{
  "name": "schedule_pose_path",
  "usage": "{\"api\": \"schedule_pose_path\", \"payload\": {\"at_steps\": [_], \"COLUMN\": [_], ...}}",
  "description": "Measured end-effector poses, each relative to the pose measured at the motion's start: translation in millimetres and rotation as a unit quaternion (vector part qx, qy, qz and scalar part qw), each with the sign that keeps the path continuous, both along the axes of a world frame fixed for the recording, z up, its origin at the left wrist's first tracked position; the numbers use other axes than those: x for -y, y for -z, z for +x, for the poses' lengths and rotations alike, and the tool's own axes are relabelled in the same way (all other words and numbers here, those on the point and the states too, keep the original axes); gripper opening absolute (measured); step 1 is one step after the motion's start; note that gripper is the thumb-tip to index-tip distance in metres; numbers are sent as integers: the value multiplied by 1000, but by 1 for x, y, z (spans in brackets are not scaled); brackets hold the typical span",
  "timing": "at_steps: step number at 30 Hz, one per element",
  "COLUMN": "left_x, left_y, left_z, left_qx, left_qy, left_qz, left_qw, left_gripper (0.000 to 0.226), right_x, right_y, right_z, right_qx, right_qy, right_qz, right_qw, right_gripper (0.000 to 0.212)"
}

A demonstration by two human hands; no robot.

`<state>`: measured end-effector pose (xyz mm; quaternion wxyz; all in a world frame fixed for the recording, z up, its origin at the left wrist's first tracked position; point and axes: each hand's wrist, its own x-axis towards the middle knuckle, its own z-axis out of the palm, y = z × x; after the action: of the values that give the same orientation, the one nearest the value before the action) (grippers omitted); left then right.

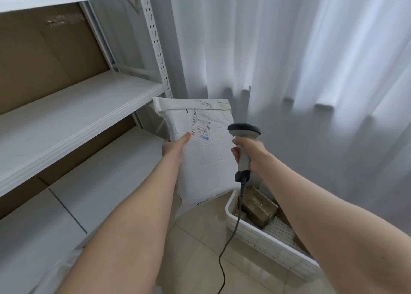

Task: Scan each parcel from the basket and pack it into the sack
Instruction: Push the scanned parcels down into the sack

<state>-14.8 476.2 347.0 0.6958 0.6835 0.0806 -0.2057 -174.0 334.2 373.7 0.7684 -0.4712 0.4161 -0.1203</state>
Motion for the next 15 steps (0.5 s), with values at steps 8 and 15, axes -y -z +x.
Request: {"api": "schedule_pose_path", "payload": {"at_steps": [8,15], "left_x": [-126,-246], "left_y": [-12,-11], "left_z": [-31,-69], "left_qx": [65,78], "left_qy": [-76,-160], "left_qz": [74,124], "left_qw": [992,976], "left_gripper": [75,74], "right_x": [-92,-207], "right_y": [31,44], "right_z": [-9,-13], "right_qx": [14,5], "right_qy": [-39,-108], "right_qz": [68,114], "right_qw": [997,988], "right_gripper": [3,5]}}
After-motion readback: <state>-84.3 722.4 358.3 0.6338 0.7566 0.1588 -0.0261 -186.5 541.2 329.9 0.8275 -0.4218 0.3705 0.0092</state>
